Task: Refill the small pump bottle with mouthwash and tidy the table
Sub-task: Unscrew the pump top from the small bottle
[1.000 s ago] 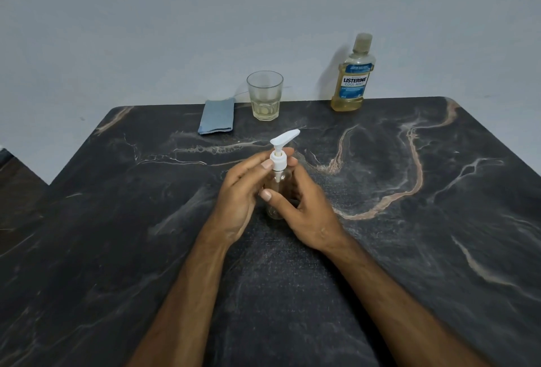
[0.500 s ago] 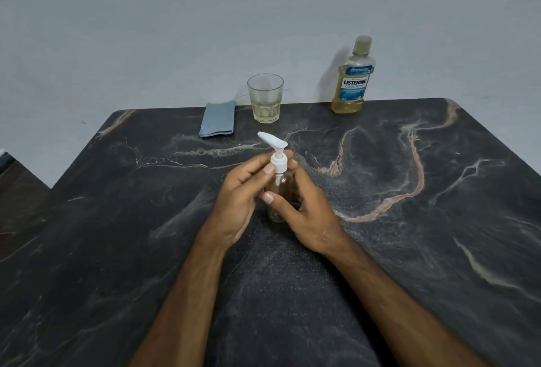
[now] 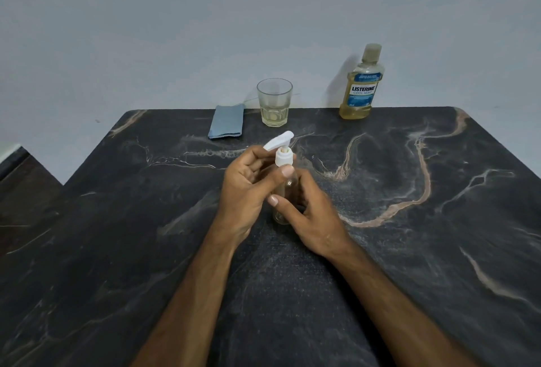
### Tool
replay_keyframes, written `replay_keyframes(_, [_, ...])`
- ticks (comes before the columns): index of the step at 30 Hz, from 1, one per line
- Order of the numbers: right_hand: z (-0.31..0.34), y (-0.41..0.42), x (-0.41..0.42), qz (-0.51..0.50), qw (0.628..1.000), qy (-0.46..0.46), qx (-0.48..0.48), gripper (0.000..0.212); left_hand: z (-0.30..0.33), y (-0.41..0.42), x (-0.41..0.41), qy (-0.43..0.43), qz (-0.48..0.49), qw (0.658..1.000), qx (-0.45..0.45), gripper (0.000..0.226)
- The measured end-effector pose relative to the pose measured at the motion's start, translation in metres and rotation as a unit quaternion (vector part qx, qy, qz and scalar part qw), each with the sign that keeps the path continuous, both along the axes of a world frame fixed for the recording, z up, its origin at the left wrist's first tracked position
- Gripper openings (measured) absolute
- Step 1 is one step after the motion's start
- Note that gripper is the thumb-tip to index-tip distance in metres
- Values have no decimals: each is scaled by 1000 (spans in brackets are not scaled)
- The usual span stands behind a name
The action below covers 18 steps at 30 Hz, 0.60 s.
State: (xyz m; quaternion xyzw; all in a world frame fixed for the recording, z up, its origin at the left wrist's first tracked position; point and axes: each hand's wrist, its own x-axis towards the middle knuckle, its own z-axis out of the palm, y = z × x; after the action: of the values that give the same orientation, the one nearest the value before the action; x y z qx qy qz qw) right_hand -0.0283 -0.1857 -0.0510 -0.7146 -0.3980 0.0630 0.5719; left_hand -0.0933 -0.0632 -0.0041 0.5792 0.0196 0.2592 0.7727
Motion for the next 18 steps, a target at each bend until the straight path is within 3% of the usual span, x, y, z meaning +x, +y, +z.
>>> replay_keyframes(4, [1, 0, -1, -1, 1000, 0, 6, 43, 12, -4, -1, -25, 10, 1000, 10, 35])
replay_keyframes(10, [3, -1, -2, -4, 1000, -3, 3, 37, 40, -3, -2, -61, 103, 992, 45, 40])
replay_keyframes(18, [4, -1, -2, 1, 1000, 6, -11, 36, 98, 11, -1, -69, 205, 968, 126, 30])
